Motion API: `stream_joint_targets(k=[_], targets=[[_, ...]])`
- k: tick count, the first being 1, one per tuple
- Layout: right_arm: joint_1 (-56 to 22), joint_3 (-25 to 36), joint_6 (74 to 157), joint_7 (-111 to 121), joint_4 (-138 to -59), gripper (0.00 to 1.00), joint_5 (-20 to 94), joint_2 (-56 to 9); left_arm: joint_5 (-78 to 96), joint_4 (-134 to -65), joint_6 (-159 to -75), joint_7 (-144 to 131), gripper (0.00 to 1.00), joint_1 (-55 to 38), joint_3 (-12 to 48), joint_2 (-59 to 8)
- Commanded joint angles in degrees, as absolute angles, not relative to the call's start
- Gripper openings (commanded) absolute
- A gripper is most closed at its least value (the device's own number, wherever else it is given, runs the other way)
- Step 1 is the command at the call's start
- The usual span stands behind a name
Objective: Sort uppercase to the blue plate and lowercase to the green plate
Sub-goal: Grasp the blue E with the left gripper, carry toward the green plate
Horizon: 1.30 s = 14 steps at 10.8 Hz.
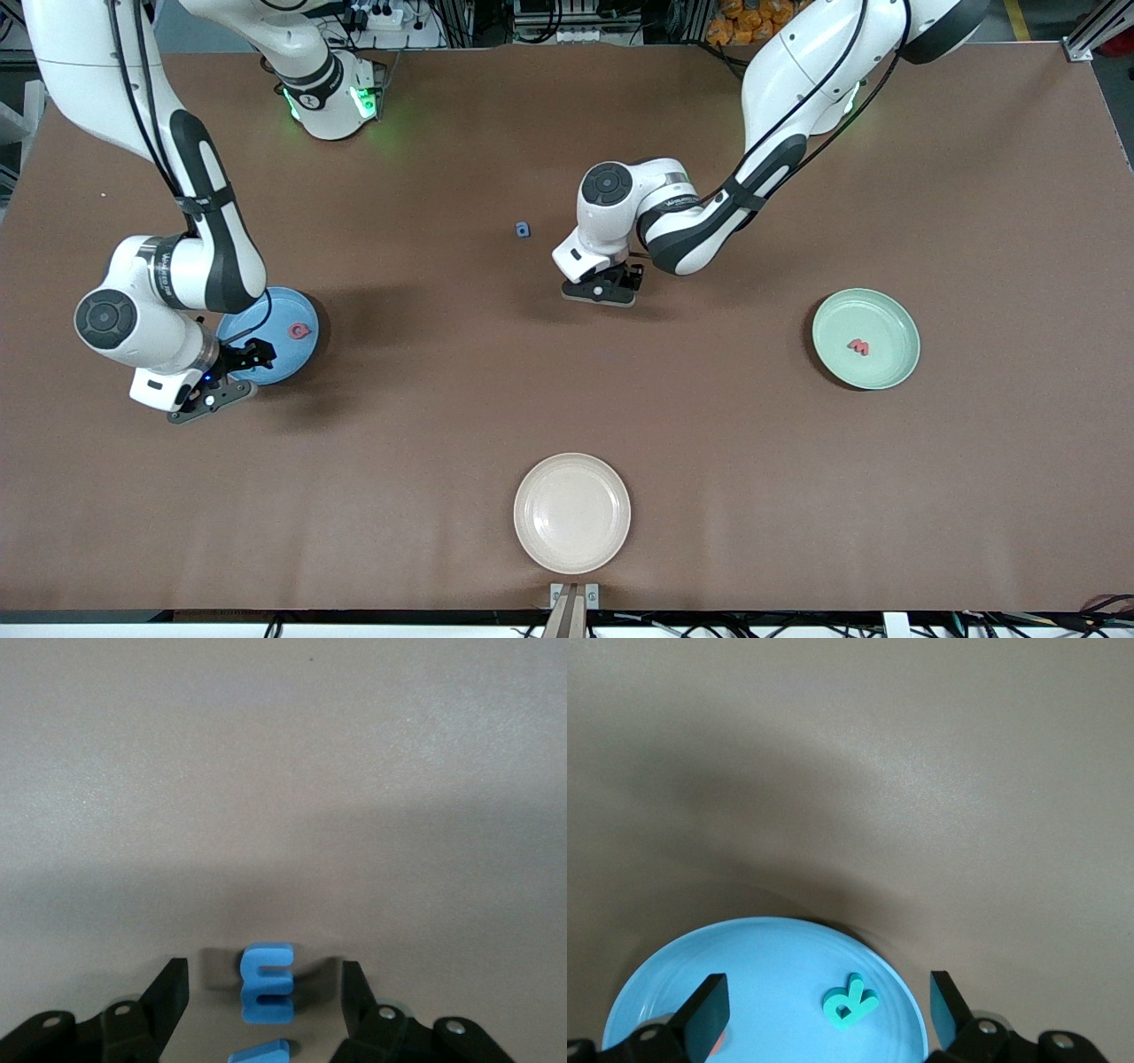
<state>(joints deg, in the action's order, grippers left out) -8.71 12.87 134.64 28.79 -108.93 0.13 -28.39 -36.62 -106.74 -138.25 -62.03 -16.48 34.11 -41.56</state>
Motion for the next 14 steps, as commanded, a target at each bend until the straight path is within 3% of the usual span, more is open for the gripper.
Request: stream_joint_targets(k=[1,6,7,8,10,14], targets=[[-8.61,12.83,133.68,28.83,-109.34,1.0,1.32,-27.07,-38.32,-106.96,-138.87,-62.93,0.64,-16.44,34.1,-41.92],[-8.61,12.83,133.68,28.92,-109.34,1.0,1.32,-27.07,-38.32,-106.79,-139.13,-62.84,0.42,-16.61,34.01,-42.63],[-8.53,12.83,133.68,28.92,-109.34,1.0,1.32,-27.07,-38.32,-106.7,-139.39,-62.84,0.27,-16.52,34.01,-42.89],[-8.53,12.83,133.68,28.92,-109.34,1.0,1.32,-27.07,-38.32,-106.61,-139.39,-62.84,0.03,-16.52,33.49,-42.89],[-8.53,12.83,133.68,28.92,-109.34,1.0,1.32,-27.16,-38.32,-106.61,-139.31,-63.2,0.0,-15.83,32.96,-42.19],[-8.53,12.74,133.68,28.92,-109.34,1.0,1.32,-27.16,-36.83,-106.0,-135.54,-61.1,0.0,-10.56,33.75,-34.65]])
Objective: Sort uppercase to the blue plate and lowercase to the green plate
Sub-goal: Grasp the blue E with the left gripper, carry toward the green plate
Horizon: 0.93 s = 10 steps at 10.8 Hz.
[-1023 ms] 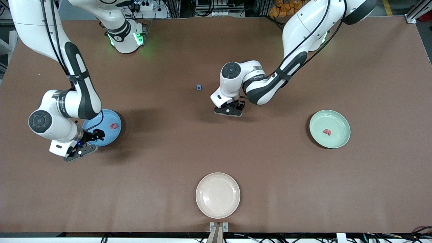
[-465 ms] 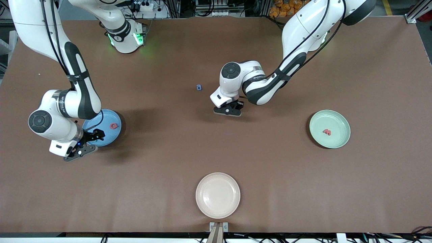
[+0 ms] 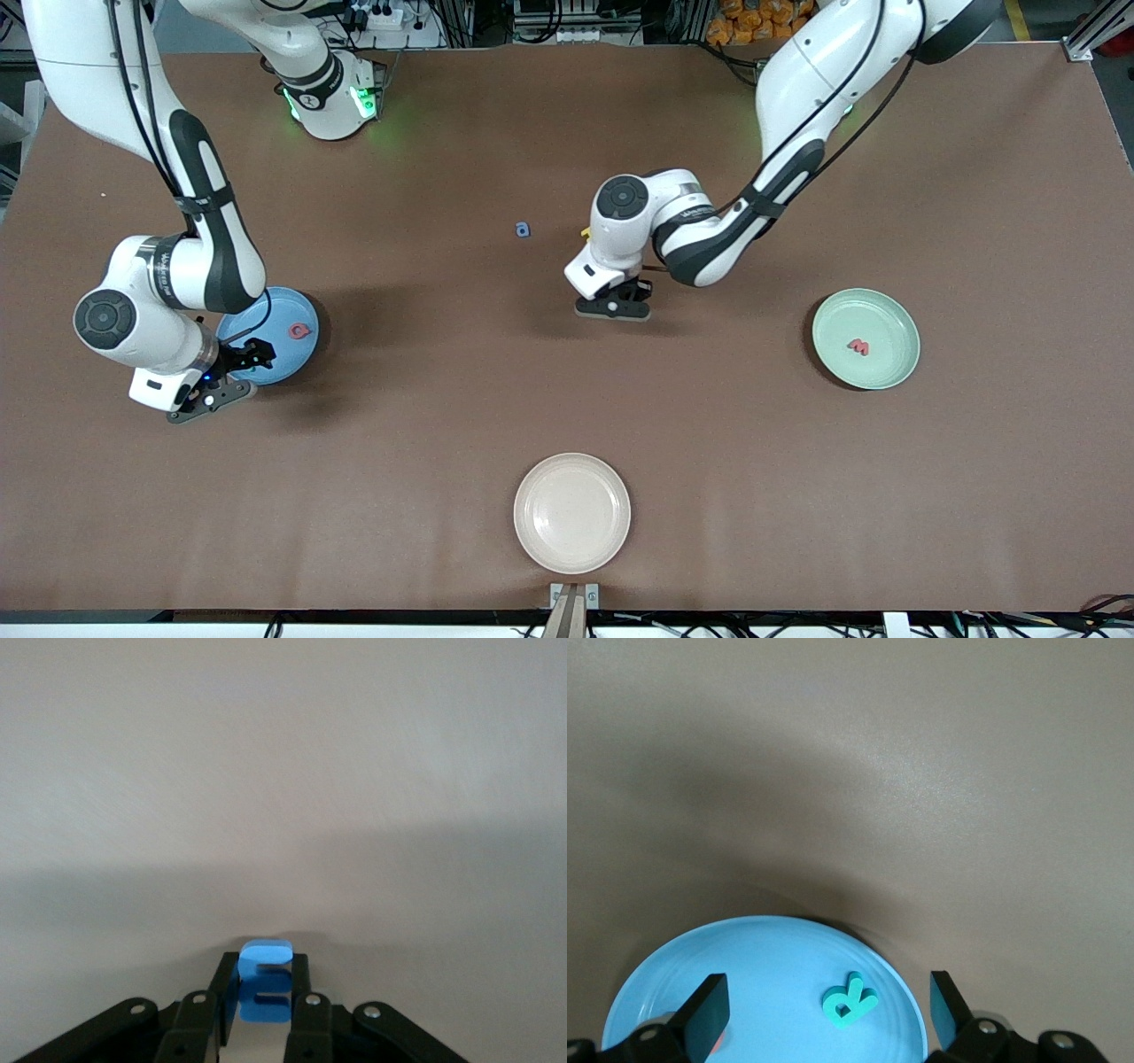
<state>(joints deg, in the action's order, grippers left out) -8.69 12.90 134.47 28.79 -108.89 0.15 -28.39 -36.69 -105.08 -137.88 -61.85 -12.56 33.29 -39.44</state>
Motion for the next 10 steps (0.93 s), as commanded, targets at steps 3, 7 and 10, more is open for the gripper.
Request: stream_joint_targets(k=[3,7,10], targets=[[-8.53,12.74,133.68,28.92,-109.34,1.0,1.32,-27.16,-31.84,-105.82,-130.71,-45.52,0.0,1.97,38.82,-29.2],[-8.61,12.74,132.19,28.83,-109.34,1.0,2.8,-26.72,-26.63,-105.03,-123.42,-18.94,0.0,27.98,50.61,-27.25],[-9.31,12.57,127.9,28.04,-109.25,1.0,3.6,-24.53,-26.81,-105.81,-118.66,-13.02,0.0,35.48,50.71,-27.59]])
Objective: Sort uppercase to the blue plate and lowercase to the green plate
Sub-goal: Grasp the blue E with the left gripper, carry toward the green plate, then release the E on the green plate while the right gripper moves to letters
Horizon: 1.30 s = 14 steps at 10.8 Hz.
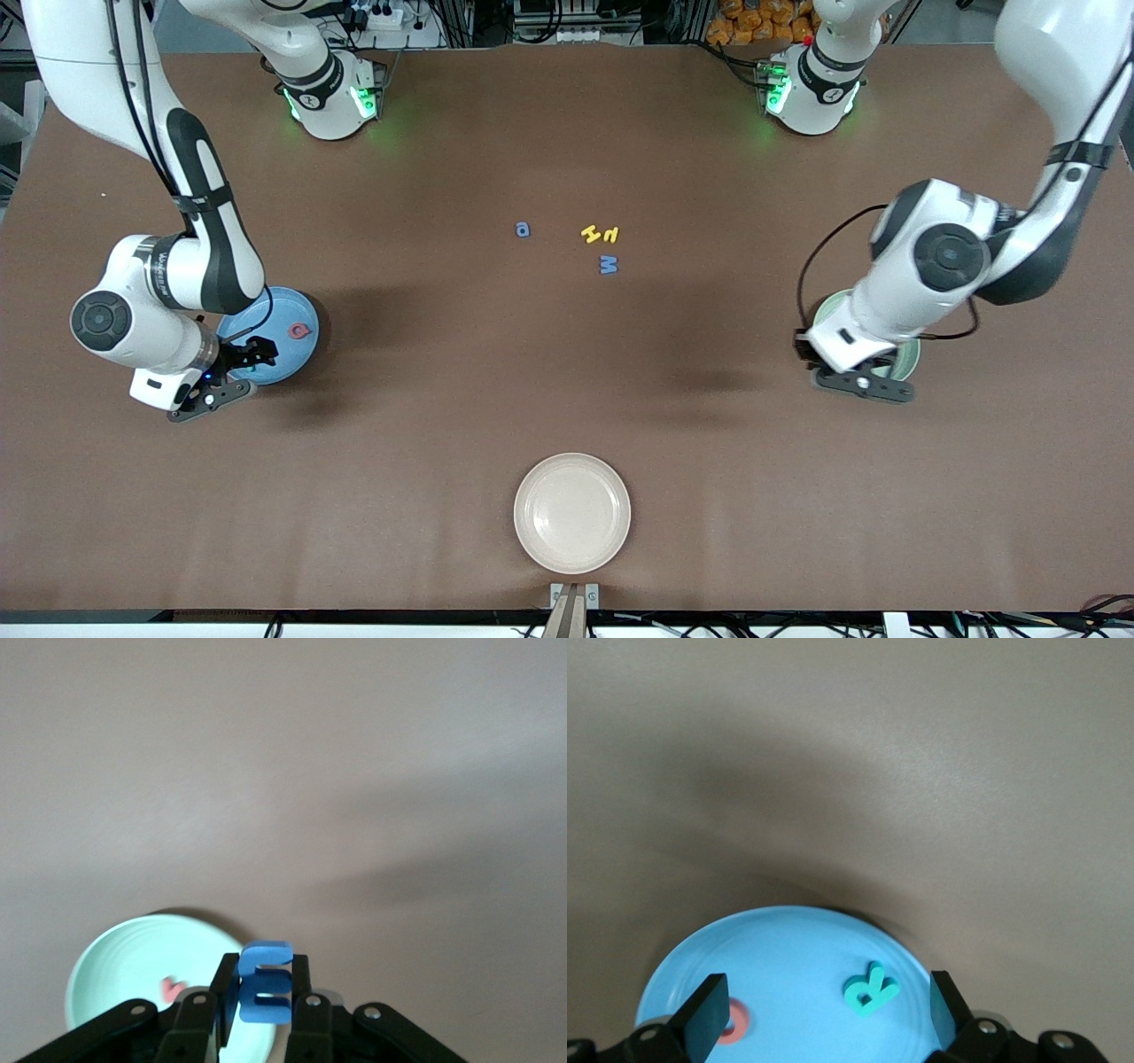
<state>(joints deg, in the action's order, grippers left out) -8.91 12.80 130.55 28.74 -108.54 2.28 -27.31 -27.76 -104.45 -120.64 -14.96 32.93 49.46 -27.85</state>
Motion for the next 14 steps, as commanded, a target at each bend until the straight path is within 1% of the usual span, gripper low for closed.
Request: stream_joint_targets(k=[1,4,6,8,9,10,11,12,14], targets=[[-9.84,12.57,125.79,26.56,-108.9,1.0,3.69,-23.56,-26.72,-106.95,-117.96,-13.7,0.0,36.29,50.71,-27.6],[-12.73,12.57,117.45,20.07,-106.8,1.0,3.6,-20.75,-26.98,-111.08,-117.95,-14.06,0.0,40.5,50.54,-28.12],[-16.24,12.57,112.52,13.74,-106.09,1.0,3.6,-18.03,-27.07,-112.32,-118.04,-13.89,0.0,45.51,50.62,-30.75],[-20.37,12.57,108.65,6.72,-105.21,1.0,3.6,-14.96,-26.9,-113.37,-118.47,-14.15,0.0,45.88,50.28,-31.64],[-22.57,12.57,106.46,2.33,-104.07,1.0,3.52,-14.33,-27.5,-113.29,-118.48,-14.06,0.0,45.7,48.88,-31.73],[-25.11,12.57,103.48,-2.33,-102.24,1.0,3.52,-14.15,-27.68,-113.2,-118.65,-13.98,0.22,45.7,48.35,-32.16],[-27.75,12.57,100.84,-6.9,-100.39,1.0,3.52,-13.89,-27.69,-113.03,-118.65,-13.97,0.9,45.53,48.34,-32.08],[-30.04,12.57,98.72,-10.16,-98.46,1.0,3.52,-13.89,-27.69,-112.77,-118.65,-13.89,1.0,45.79,48.34,-31.91],[-34.34,12.57,97.65,-18.15,-97.3,1.0,3.52,-13.63,-27.69,-110.41,-117.78,-13.19,1.0,45.53,48.43,-30.33]])
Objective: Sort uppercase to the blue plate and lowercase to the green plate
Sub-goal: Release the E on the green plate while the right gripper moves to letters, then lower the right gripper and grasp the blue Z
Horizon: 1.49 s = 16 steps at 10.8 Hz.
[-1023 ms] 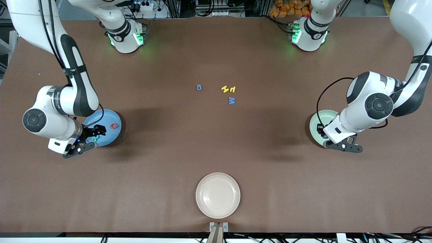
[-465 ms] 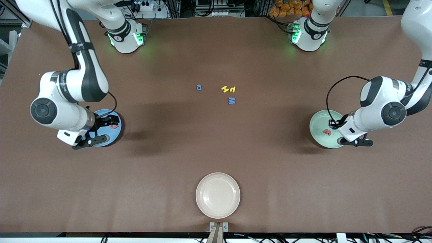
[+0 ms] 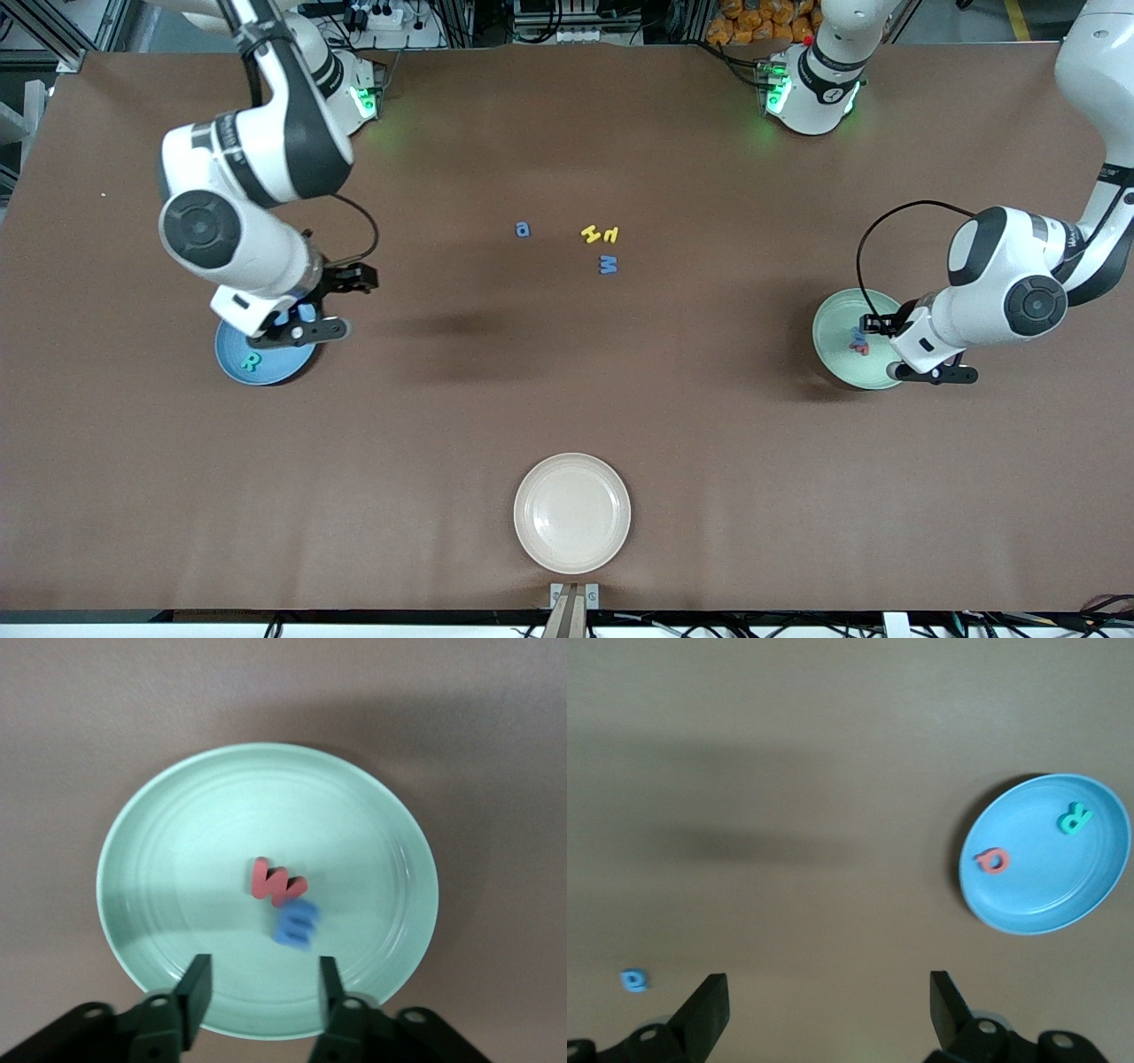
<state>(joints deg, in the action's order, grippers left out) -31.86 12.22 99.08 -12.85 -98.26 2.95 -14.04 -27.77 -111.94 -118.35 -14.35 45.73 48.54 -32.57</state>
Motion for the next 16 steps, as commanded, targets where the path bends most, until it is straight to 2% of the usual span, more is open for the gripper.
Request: stream_joint_targets(k=[1,4,8,10,12,16], targets=[[-36.37,12.48,97.47,-22.54,-97.29,1.0,3.6,-13.54,-27.6,-108.39,-114.99,-12.84,1.0,45.61,48.86,-29.1],[-45.32,11.96,98.43,-40.02,-95.71,1.0,3.78,-14.23,-26.81,-94.97,-99.54,-12.57,1.0,45.01,53.95,-28.65],[-47.11,2.83,107.81,-57.54,-96.15,1.0,3.95,-17.65,-27.07,-86.86,-90.11,-12.92,1.0,45.0,61.68,-27.69],[-47.2,-0.51,117.8,-59.68,-98.24,1.0,8.6,-19.94,-26.98,-85.26,-89.21,-12.83,1.0,45.09,62.92,-26.37],[-47.2,-3.68,128.36,-59.68,-101.85,1.0,8.61,-21.96,-26.72,-83.76,-89.21,-12.74,1.0,45.0,63.8,-25.14],[-47.99,-4.92,140.07,-59.59,-102.13,1.0,6.78,-29.69,-26.54,-82.09,-89.21,-12.57,1.0,45.52,64.51,-25.14]])
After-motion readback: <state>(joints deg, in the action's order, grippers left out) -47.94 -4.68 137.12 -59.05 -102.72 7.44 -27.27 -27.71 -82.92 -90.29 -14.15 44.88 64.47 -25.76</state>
